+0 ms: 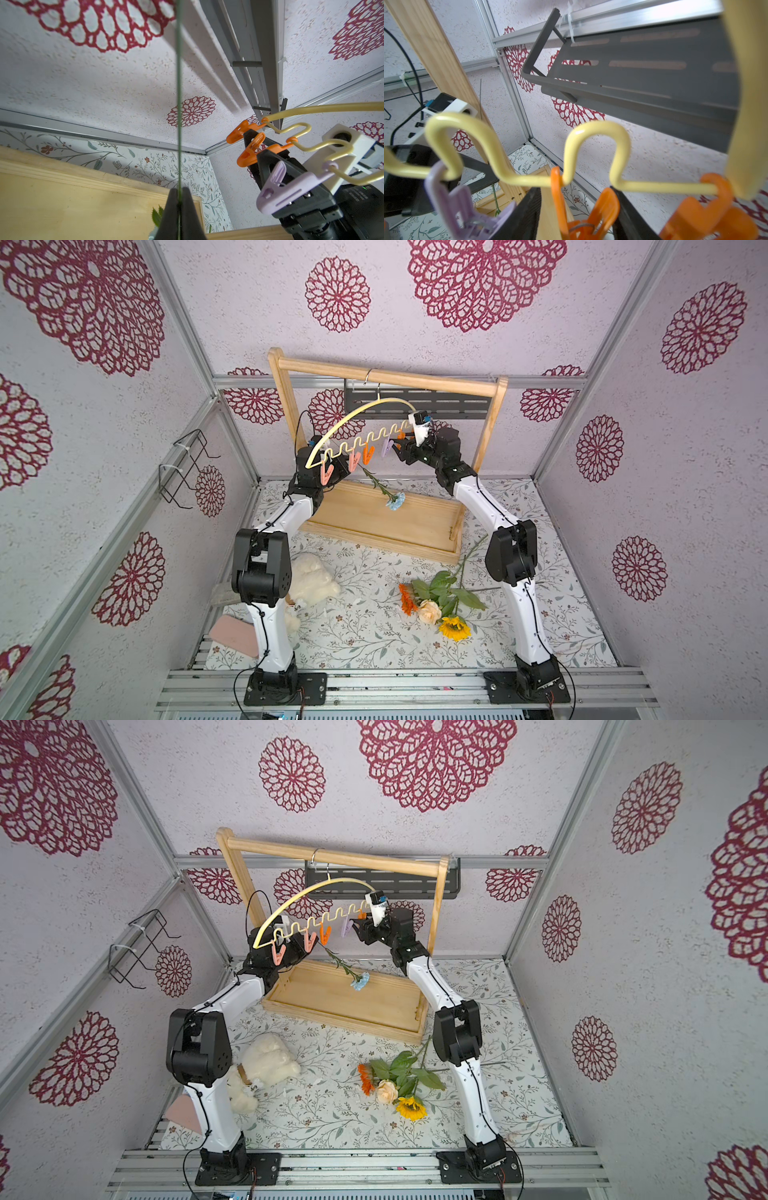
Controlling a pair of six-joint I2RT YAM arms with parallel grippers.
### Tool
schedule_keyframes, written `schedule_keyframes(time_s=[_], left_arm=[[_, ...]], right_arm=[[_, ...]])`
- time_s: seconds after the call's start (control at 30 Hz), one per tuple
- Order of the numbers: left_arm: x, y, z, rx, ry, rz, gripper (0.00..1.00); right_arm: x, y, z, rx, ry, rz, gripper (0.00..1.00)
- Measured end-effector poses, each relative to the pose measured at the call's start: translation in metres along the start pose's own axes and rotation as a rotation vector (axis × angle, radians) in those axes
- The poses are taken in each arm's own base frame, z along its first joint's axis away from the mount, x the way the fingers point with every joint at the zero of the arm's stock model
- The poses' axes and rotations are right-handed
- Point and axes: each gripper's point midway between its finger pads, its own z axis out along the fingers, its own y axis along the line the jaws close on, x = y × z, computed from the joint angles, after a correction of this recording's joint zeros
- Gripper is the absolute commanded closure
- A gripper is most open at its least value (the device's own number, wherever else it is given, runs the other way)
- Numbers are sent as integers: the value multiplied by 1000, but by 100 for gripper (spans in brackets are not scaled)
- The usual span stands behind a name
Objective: Dry the flowers on a clothes hanger
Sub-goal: Open the clamp at the hanger.
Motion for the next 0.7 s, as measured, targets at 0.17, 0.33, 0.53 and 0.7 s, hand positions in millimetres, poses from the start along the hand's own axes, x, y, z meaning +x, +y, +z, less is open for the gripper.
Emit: schedule_keyframes(time_s=[0.17,0.33,0.53,0.7], left_arm=[[5,3,3,3,19,-9,100],[4,0,5,13,20,-9,100],[-1,-7,11,34,15,-9,100],[-2,-12,16,54,17,-24,100]], right_arm=[[0,1,0,-8,1,-1,50],[0,2,0,-11,1,-1,53],[0,2,0,-11,1,-1,53],[-2,2,-1,-11,0,-5,47]])
